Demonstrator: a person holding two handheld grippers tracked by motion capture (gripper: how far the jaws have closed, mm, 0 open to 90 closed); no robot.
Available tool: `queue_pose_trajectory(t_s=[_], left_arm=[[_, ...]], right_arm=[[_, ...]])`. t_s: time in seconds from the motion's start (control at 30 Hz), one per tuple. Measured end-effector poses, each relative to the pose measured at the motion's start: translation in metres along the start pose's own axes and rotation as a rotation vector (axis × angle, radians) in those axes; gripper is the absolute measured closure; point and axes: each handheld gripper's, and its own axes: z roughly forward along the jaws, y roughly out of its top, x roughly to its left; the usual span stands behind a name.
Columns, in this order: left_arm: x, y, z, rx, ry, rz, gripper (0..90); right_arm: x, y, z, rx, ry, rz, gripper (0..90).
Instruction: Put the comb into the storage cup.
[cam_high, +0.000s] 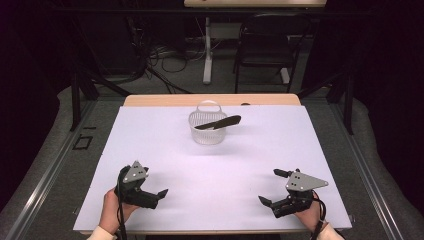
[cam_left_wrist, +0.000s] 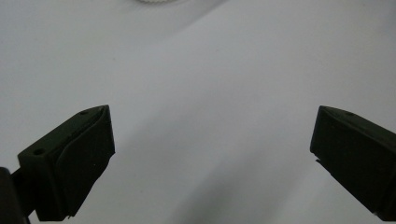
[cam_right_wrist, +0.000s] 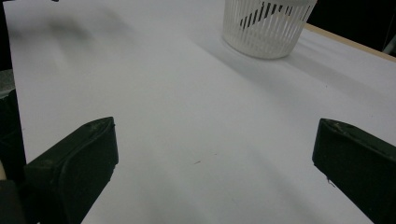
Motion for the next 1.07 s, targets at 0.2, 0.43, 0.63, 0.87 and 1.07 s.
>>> queue_pose_trajectory(t_s=[0.2, 0.43, 0.63, 0.87, 1.07], left_arm=[[-0.002, -0.005, -0.001, -0.010, 0.000, -0.013, 0.0], [-0.003, -0.012, -0.003, -0.016, 0.009, -0.013, 0.0], [-0.004, -0.017, -0.005, -0.042, 0.023, -0.017, 0.0], [-0.005, -0.020, -0.004, -0.050, 0.028, -0.012, 0.0], [-0.002, -0.021, -0.005, -0.059, 0.028, -0.027, 0.0]], right_arm=[[0.000, 0.000, 0.000, 0.001, 0.002, 0.001, 0.0], [0.000, 0.000, 0.000, 0.000, 0.003, 0.002, 0.0], [0.000, 0.000, 0.000, 0.002, 0.003, 0.000, 0.0], [0.000, 0.000, 0.000, 0.001, 0.002, -0.004, 0.0], [0.000, 0.000, 0.000, 0.002, 0.002, 0.000, 0.0]])
